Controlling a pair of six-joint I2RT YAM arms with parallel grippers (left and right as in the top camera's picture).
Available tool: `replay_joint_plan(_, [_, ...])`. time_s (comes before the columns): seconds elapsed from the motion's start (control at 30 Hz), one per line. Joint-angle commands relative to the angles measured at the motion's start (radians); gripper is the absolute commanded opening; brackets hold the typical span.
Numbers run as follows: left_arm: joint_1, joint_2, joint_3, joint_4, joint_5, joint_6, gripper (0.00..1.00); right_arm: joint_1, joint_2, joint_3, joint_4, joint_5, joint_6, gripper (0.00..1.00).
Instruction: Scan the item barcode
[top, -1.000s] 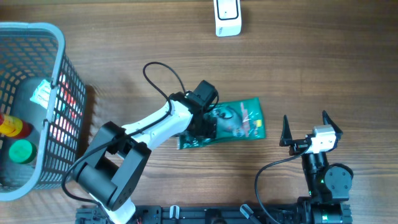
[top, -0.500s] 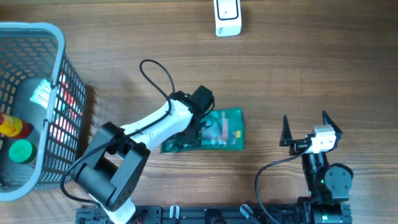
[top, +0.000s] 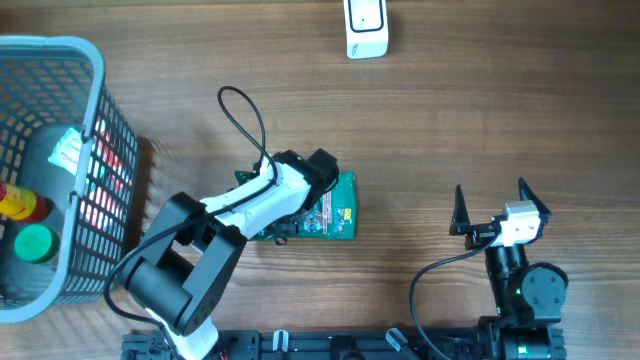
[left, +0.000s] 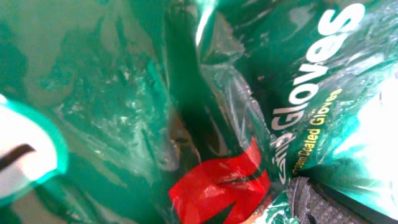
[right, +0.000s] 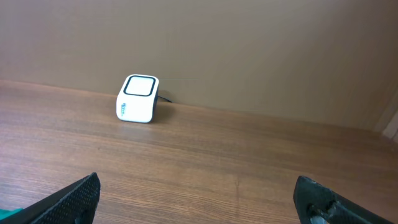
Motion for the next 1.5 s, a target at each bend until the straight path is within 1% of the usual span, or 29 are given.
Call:
replay_joint_plan(0.0, [0.008, 0.069, -0.02, 0.017, 0.002, -0.036, 1.0, 0.006, -0.011, -0.001, 0.003, 0.01, -0.01, 1.0])
replay_joint_plan(0.3, [-0.012, 0.069, 0.153, -0.05, 0.016, -0.024, 1.0, 0.006, -0.011, -0.001, 0.003, 0.01, -0.01, 1.0])
replay_joint_plan(0.63, [-0.086, 0.069, 0.295, -0.146, 0.134, -0.024, 1.0, 0.006, -0.011, -0.001, 0.003, 0.01, -0.01, 1.0])
replay_joint_plan(0.73, [-0.088, 0.069, 0.311, -0.146, 0.214, -0.023, 1.0, 0.006, -0.011, -0.001, 0.003, 0.01, -0.01, 1.0])
replay_joint_plan(0.77, [-0.088, 0.069, 0.311, -0.143, 0.259, 0.002, 1.0, 0.006, -0.011, -0.001, 0.003, 0.01, -0.01, 1.0])
replay_joint_plan(0.83, [-0.088, 0.069, 0.311, -0.147, 0.364, 0.108, 1.0, 0.006, -0.011, -0.001, 0.003, 0.01, -0.01, 1.0])
replay_joint_plan(0.9, [-0.088, 0.069, 0.311, -0.151, 0.49, 0.186, 1.0, 0.006, -0.011, -0.001, 0.003, 0.01, -0.01, 1.0])
replay_joint_plan(0.93, [-0.088, 0.069, 0.311, -0.151, 0.539, 0.191, 1.0, 0.006, -0.011, -0.001, 0.003, 0.01, -0.01, 1.0])
replay_joint_plan(1.0, [-0.088, 0.069, 0.311, -0.154, 0.692, 0.191, 1.0, 0.006, -0.011, -0.001, 0.003, 0.01, -0.01, 1.0])
replay_joint_plan(1.07, [-0.088, 0.069, 0.311, -0.174, 0.772, 0.191, 1.0, 0.006, -0.011, -0.001, 0.003, 0.01, -0.01, 1.0])
replay_joint_plan(1.13, [-0.088, 0.069, 0.311, -0.21, 0.797, 0.19, 1.0, 0.006, -0.011, -0.001, 0.003, 0.01, -0.01, 1.0])
replay_joint_plan(1.27, [-0.088, 0.069, 0.311, -0.278, 0.798, 0.186, 1.0, 0.006, -0.011, -0.001, 0.003, 0.01, -0.01, 1.0])
replay_joint_plan(1.37, [-0.088, 0.069, 0.311, -0.281, 0.797, 0.186, 1.0, 0.006, -0.011, -0.001, 0.003, 0.01, -0.01, 1.0])
replay_joint_plan(1.47, [-0.088, 0.069, 0.311, -0.253, 0.796, 0.187, 1.0, 0.006, -0.011, -0.001, 0.003, 0.01, -0.01, 1.0])
